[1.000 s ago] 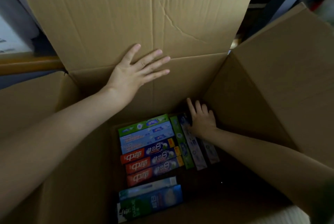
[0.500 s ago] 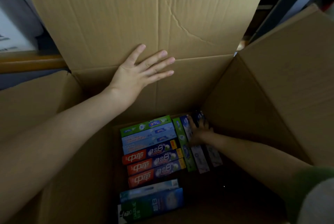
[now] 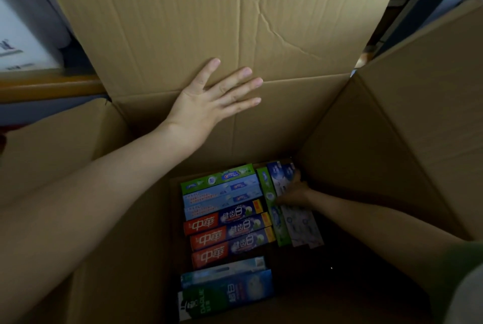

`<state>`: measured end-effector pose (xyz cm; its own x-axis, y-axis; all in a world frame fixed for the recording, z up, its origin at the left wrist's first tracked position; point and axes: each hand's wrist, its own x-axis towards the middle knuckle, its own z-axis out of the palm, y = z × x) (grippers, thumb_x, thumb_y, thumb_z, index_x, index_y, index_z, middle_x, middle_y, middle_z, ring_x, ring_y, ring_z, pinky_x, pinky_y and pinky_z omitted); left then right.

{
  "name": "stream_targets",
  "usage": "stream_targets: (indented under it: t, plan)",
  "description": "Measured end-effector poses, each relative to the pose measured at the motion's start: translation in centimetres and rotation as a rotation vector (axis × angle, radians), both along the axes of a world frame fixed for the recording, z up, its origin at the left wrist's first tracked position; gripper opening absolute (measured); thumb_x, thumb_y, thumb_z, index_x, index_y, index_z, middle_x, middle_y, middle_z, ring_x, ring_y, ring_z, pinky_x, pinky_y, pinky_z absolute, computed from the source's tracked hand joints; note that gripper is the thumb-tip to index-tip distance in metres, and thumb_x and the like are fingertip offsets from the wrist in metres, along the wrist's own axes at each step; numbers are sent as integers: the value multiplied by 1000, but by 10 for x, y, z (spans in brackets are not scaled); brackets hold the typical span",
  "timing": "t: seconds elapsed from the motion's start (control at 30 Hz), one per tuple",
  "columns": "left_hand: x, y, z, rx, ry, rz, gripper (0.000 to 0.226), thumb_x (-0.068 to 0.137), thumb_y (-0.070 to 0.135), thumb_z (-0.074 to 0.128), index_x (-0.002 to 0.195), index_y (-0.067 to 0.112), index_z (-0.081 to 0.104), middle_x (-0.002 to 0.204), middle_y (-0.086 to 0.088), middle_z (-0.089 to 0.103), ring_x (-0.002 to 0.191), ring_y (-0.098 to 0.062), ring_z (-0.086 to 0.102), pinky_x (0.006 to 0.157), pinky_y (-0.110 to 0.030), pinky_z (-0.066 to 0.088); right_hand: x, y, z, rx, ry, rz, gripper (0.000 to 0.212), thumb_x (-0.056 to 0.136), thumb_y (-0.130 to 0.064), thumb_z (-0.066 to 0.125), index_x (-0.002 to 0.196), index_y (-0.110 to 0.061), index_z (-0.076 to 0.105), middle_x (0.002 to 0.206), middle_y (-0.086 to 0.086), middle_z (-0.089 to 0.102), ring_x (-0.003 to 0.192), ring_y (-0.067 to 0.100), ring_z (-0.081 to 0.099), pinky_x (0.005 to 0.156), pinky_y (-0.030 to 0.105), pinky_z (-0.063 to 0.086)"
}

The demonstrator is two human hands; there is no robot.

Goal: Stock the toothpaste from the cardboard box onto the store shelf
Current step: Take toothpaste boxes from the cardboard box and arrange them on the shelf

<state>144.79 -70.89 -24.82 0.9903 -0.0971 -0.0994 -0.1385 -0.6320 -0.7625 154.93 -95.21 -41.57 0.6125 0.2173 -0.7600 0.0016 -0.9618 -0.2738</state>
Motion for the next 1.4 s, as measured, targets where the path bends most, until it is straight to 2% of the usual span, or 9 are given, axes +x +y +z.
stream_targets:
  t: [0.23, 0.33, 0.43, 0.57, 0.67, 0.77, 0.87, 1.0, 1.4]
  plan:
    - [1, -7, 6, -42, -38, 24, 100, 93, 37, 49, 140, 21, -38, 129, -15, -60, 125, -33, -46, 99, -66, -25, 14, 8, 55, -18, -14, 98, 129, 71, -41, 81, 150, -19, -19, 155, 17, 14, 138, 35, 28, 107, 39, 38]
    - [-4, -17, 17, -151, 2, 70, 98, 92, 49, 50, 146, 25, -28, 132, -10, -56, 123, -29, -48, 100, -62, -23, 12, 13, 119, 180, 85, 32, 117, 73, -29, 79, 151, -18, -7, 140, 10, 39, 115, 28, 52, 87, 36, 53]
    - [-13, -32, 36, -282, 47, 131, 92, 89, 56, 51, 153, 26, -7, 151, -6, -38, 139, -26, -36, 104, -58, -23, -11, 9, 191, 397, 213, -47, 81, 83, -21, 69, 144, -20, 16, 118, 3, 53, 90, 18, 60, 60, 26, 53]
    - [-43, -60, 83, -970, 40, 441, 73, 94, 50, 50, 153, 18, 20, 162, -11, -3, 149, -27, 2, 121, -44, 8, -53, -20, 253, 692, 403, -95, 67, 61, -24, 69, 125, -21, 51, 97, 7, 68, 84, 20, 66, 73, 34, 52]
    - [-87, -87, 116, -1675, -88, 865, 74, 94, 62, 40, 146, 10, 35, 146, -16, 41, 123, -34, 51, 100, -38, 46, -83, -46, 278, 970, 657, -132, 57, 49, -24, 75, 101, -4, 65, 90, 14, 66, 75, 25, 66, 70, 33, 55]
    - [-141, -124, 133, -2310, 45, 1063, 83, 84, 72, 37, 146, 15, 35, 128, -22, 55, 106, -33, 61, 84, -40, 54, -115, -51, 296, 1166, 776, -103, 61, 51, -28, 79, 104, -2, 65, 92, 16, 68, 75, 26, 67, 70, 32, 56]
    - [-181, -158, 146, -2556, -26, 963, 74, 81, 72, 34, 130, 20, 51, 110, -13, 63, 92, -24, 63, 79, -36, 52, -156, -39, 312, 1222, 726, -104, 52, 66, -37, 67, 106, -6, 61, 91, 14, 68, 74, 24, 66, 70, 30, 55]
    - [-229, -173, 158, -2661, -352, 916, 57, 88, 67, 35, 115, 23, 59, 94, -1, 70, 79, -17, 68, 63, -32, 55, -212, -19, 324, 1201, 713, -176, 37, 89, -39, 46, 84, -8, 65, 71, 13, 67, 57, 23, 64, 56, 25, 54]
    - [-383, -106, 132, -2383, -920, 1004, 20, 95, 31, 57, 108, 16, 61, 86, -2, 71, 68, -15, 67, 58, -27, 55, -337, 71, 309, 1093, 788, -131, 48, 79, -37, 62, 117, -8, 63, 102, 18, 69, 81, 31, 68, 81, 42, 55]
